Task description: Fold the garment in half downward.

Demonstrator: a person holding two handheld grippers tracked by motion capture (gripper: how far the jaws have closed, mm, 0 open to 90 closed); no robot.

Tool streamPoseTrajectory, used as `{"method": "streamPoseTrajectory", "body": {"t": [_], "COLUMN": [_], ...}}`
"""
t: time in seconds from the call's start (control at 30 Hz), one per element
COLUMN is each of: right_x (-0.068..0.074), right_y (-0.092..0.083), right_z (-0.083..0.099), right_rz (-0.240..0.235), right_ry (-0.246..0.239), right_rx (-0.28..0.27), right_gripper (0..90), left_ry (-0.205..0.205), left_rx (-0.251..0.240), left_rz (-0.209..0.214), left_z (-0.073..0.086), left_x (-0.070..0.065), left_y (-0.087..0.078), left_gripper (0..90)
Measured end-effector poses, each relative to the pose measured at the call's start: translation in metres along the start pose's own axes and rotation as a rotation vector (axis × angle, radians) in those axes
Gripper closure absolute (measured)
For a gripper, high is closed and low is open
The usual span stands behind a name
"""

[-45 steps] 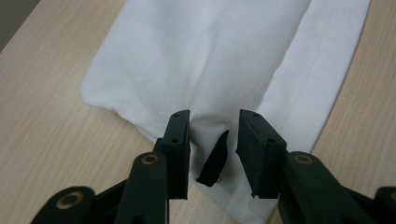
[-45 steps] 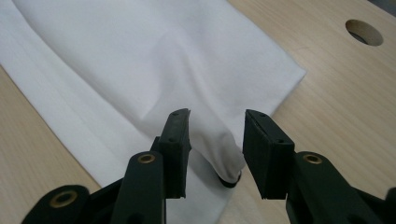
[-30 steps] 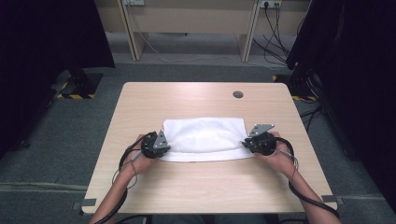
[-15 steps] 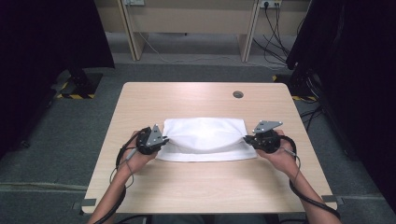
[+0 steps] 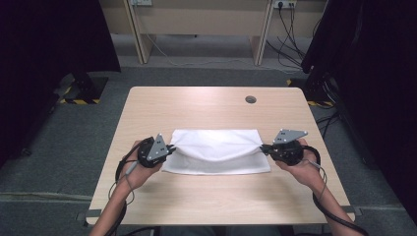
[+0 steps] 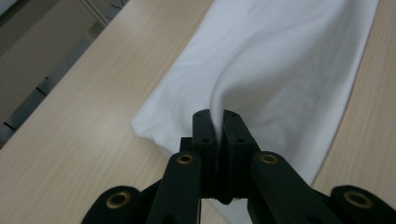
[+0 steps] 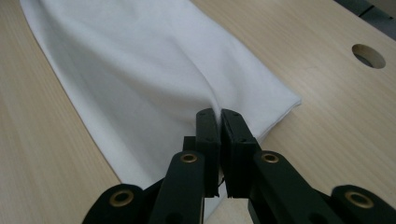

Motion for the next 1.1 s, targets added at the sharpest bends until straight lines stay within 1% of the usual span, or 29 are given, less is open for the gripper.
{"method": "streamPoseTrajectory", "body": {"t": [0.1, 0.13, 0.23, 0.27, 0.37, 0.43, 0.5, 0.57, 0.6, 0.63, 0.67, 0.7, 0.73, 0.77, 0.8, 0.83, 0.87, 0.9, 0.93, 0.97, 1.0, 1.03, 1.07, 1.1], "right_x": [0.004, 0.005, 0.01, 0.011, 0.016, 0.018, 0.018, 0.018, 0.018, 0.018, 0.016, 0.016, 0.016, 0.011, 0.011, 0.011, 0.007, 0.007, 0.007, 0.007, 0.007, 0.012, 0.012, 0.012], "right_y": [0.002, 0.003, 0.009, 0.011, 0.017, 0.02, 0.02, 0.02, 0.019, 0.019, 0.012, 0.012, 0.012, 0.003, 0.003, 0.003, 0.002, 0.002, 0.01, 0.01, 0.01, 0.025, 0.025, 0.025], "right_z": [0.006, 0.008, 0.015, 0.018, 0.025, 0.028, 0.03, 0.03, 0.03, 0.03, 0.027, 0.027, 0.027, 0.019, 0.019, 0.019, 0.008, 0.008, -0.003, -0.003, -0.003, -0.009, -0.009, -0.009], "right_rz": [-0.015, -0.021, -0.041, -0.04, -0.055, -0.064, -0.069, -0.08, -0.086, -0.086, -0.116, -0.116, -0.116, -0.145, -0.145, -0.145, -0.123, -0.123, -0.117, -0.117, -0.117, -0.093, -0.093, -0.093], "right_ry": [-0.02, -0.029, -0.05, -0.059, -0.078, -0.085, -0.088, -0.1, -0.104, -0.104, -0.091, -0.091, -0.091, -0.042, -0.042, -0.042, 0.008, 0.008, 0.065, 0.065, 0.065, 0.064, 0.064, 0.064], "right_rx": [0.019, 0.028, 0.063, 0.075, 0.112, 0.128, 0.132, 0.139, 0.142, 0.142, 0.124, 0.124, 0.124, 0.056, 0.056, 0.056, 0.025, 0.025, 0.018, 0.018, 0.018, 0.076, 0.076, 0.076], "right_gripper": [86.1, 85.8, 85.3, 85.3, 84.6, 84.0, 82.7, 79.4, 76.8, 76.8, 76.8, 70.6, 70.6, 70.6, 66.1, 66.1, 63.5, 63.5, 63.5, 62.5, 62.5, 62.4, 62.4, 62.4], "left_ry": [0.018, 0.026, 0.044, 0.047, 0.046, 0.039, 0.04, 0.035, 0.008, 0.008, 0.008, -0.029, -0.029, -0.029, -0.059, -0.059, -0.081, -0.081, -0.081, -0.057, -0.057, -0.057, -0.036, -0.036], "left_rx": [0.03, 0.045, 0.085, 0.095, 0.105, 0.105, 0.106, 0.099, 0.061, 0.061, 0.061, 0.014, 0.014, 0.014, -0.025, -0.025, -0.038, -0.038, -0.038, 0.006, 0.006, 0.006, 0.046, 0.046], "left_rz": [0.031, 0.034, 0.058, 0.063, 0.083, 0.103, 0.116, 0.135, 0.12, 0.12, 0.12, 0.096, 0.096, 0.096, 0.078, 0.078, 0.073, 0.073, 0.073, 0.069, 0.069, 0.069, 0.078, 0.078], "left_z": [0.007, 0.009, 0.016, 0.019, 0.023, 0.025, 0.026, 0.026, 0.025, 0.025, 0.025, 0.02, 0.02, 0.02, 0.011, 0.011, 0.0, 0.0, 0.0, -0.008, -0.008, -0.008, -0.009, -0.009], "left_x": [-0.008, -0.011, -0.018, -0.019, -0.022, -0.023, -0.024, -0.023, -0.016, -0.016, -0.016, -0.006, -0.006, -0.006, 0.002, 0.002, 0.005, 0.005, 0.005, 0.0, 0.0, 0.0, -0.007, -0.007], "left_y": [0.005, 0.007, 0.014, 0.016, 0.02, 0.021, 0.02, 0.018, 0.009, 0.009, 0.009, -0.002, -0.002, -0.002, -0.005, -0.005, 0.004, 0.004, 0.004, 0.022, 0.022, 0.022, 0.036, 0.036], "left_gripper": [83.9, 83.8, 83.3, 83.0, 82.3, 81.5, 79.8, 75.9, 73.2, 65.8, 65.8, 65.8, 62.1, 62.1, 62.1, 61.1, 61.1, 60.6, 60.6, 60.6, 60.2, 60.2, 60.2, 59.4]}}
Point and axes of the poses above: each handheld gripper's, and its own axes: y roughly forward along the jaws, z roughly out of its underside, x roughly to its left, the point moved 2 cm from there along y, roughly forward along the jaws, and after that the axes turned 9 degrees about x, right-handed, at the moved point
